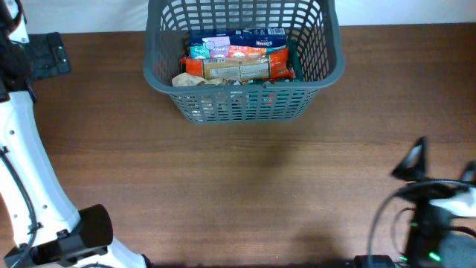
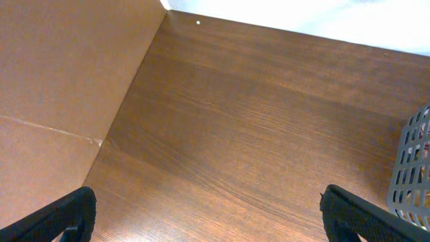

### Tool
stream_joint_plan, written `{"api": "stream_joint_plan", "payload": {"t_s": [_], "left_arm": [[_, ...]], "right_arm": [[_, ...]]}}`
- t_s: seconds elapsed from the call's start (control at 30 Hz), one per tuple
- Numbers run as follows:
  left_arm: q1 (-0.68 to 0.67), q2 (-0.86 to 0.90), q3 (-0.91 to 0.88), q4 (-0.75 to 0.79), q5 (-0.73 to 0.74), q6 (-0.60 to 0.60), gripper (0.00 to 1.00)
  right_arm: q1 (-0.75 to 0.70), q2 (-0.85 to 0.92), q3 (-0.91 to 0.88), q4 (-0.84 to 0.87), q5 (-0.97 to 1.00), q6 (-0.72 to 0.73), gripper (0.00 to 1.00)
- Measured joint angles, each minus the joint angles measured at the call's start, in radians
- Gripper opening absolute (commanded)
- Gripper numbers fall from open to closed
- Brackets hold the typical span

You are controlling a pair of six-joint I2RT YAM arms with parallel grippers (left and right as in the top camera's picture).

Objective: Pack container

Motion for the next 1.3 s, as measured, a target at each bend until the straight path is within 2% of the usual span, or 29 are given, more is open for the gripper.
{"api": "stream_joint_plan", "payload": {"t_s": [0.1, 0.2, 0.63, 1.3], "left_arm": [[0.000, 0.000, 0.000, 0.000, 0.000, 0.000, 0.99], [0.000, 0.000, 0.000, 0.000, 0.000, 0.000, 0.99], [0.000, 0.001, 0.000, 0.000, 0.000, 0.000, 0.99], [-0.003, 0.000, 0.000, 0.000, 0.000, 0.000, 0.99]], "right_arm": [[0.000, -0.107, -0.184, -0.009, 0.000, 0.002, 0.99], [0.000, -0.188, -0.288, -0.007, 0.000, 0.002, 0.99], [0.000, -0.208, -0.480, -0.011, 0.000, 0.003, 0.99], [0.000, -0.209, -0.488, 0.008, 0.000, 0.003, 0.99]]}}
